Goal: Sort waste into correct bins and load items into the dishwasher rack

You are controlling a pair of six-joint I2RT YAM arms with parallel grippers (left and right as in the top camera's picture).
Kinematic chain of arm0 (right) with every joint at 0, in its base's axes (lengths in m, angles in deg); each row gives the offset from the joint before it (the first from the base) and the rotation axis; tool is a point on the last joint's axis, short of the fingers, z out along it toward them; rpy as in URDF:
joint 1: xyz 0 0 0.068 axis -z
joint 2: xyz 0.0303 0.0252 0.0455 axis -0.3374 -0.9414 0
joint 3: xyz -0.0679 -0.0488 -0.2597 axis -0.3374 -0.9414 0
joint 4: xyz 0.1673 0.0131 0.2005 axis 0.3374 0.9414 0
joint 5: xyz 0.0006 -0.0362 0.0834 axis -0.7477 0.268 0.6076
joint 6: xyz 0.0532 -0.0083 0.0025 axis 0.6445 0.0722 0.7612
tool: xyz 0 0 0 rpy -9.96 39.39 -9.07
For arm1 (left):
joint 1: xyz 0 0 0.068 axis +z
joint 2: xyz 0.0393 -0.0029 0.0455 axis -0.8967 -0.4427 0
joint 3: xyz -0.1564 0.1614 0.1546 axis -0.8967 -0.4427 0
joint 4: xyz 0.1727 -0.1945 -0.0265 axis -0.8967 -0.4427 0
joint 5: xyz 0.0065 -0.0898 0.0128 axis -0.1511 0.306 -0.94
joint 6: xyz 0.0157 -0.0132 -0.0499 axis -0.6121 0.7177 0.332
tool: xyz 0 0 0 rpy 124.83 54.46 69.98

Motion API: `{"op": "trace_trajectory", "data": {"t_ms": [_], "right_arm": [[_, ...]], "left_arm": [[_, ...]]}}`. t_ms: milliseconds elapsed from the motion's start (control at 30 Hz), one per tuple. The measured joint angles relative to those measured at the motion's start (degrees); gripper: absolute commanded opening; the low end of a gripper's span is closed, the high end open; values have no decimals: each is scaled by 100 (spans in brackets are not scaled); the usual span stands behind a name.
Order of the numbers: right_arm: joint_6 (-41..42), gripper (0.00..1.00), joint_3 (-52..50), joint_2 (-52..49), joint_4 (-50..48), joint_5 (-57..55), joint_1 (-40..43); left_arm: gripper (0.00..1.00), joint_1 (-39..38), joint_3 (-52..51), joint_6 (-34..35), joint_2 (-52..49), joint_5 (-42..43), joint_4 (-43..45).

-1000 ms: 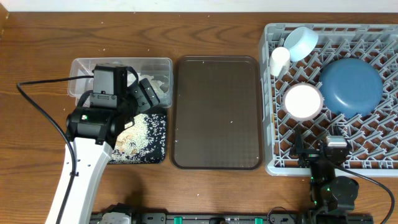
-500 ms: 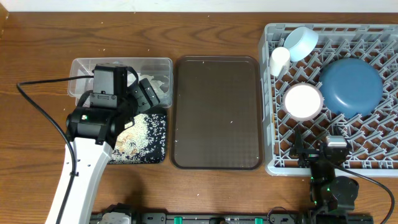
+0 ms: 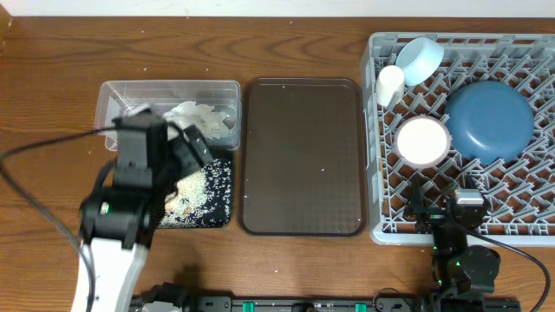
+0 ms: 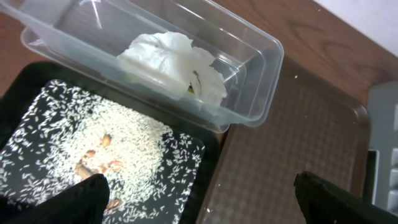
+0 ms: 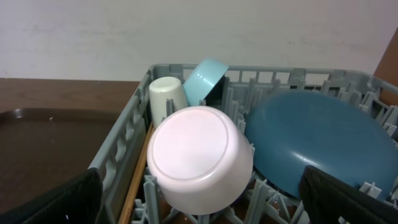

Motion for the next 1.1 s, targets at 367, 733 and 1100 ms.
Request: {"op": "trace_trajectory", "data": {"t_ms": [367, 733, 1100], "right_arm": [[0, 99, 0, 2, -2, 15, 0], [0, 99, 0, 2, 0, 17, 0], [0, 99, 0, 2, 2, 20, 0]], "left_arm": [[98, 0, -2212, 0, 3300, -131, 546], [98, 0, -3827, 2, 5541, -216, 1740], [98, 103, -5436, -225, 5569, -70, 4992]]}}
